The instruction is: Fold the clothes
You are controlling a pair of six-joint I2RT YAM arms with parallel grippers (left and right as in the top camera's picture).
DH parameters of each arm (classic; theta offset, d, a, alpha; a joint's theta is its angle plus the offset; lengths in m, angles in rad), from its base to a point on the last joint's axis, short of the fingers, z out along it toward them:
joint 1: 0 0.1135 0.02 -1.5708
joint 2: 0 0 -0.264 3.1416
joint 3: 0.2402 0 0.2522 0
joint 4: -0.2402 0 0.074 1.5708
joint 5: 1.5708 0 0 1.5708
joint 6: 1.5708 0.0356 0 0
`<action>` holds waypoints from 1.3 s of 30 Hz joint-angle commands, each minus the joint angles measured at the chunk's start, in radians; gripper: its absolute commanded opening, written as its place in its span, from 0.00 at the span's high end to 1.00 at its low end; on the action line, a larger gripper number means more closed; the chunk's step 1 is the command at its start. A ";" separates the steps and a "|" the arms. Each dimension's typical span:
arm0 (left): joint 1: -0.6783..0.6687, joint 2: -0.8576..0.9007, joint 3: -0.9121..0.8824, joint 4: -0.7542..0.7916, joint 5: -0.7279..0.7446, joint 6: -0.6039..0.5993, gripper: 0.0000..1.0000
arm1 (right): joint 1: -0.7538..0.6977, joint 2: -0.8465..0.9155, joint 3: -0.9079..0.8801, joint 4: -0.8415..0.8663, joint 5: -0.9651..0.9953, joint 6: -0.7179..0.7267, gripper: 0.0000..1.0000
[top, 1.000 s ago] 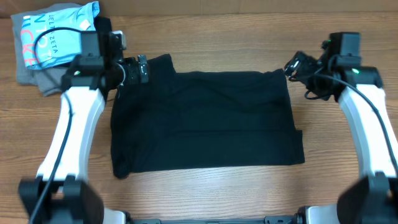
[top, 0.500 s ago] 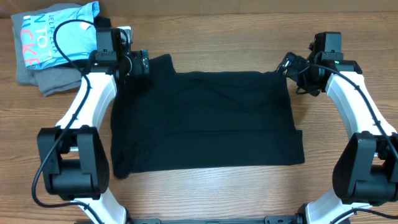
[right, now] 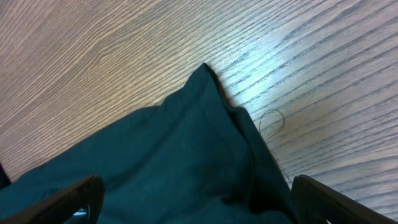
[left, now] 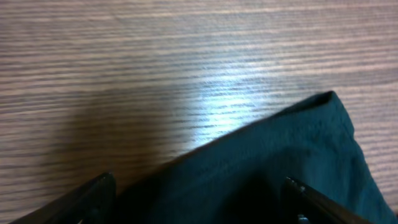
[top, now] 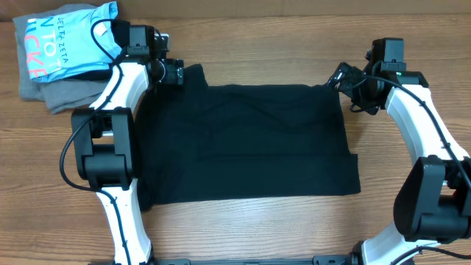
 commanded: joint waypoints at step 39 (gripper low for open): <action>0.000 0.067 0.039 -0.058 0.011 0.067 0.96 | -0.001 0.281 0.087 0.254 0.035 -0.206 0.08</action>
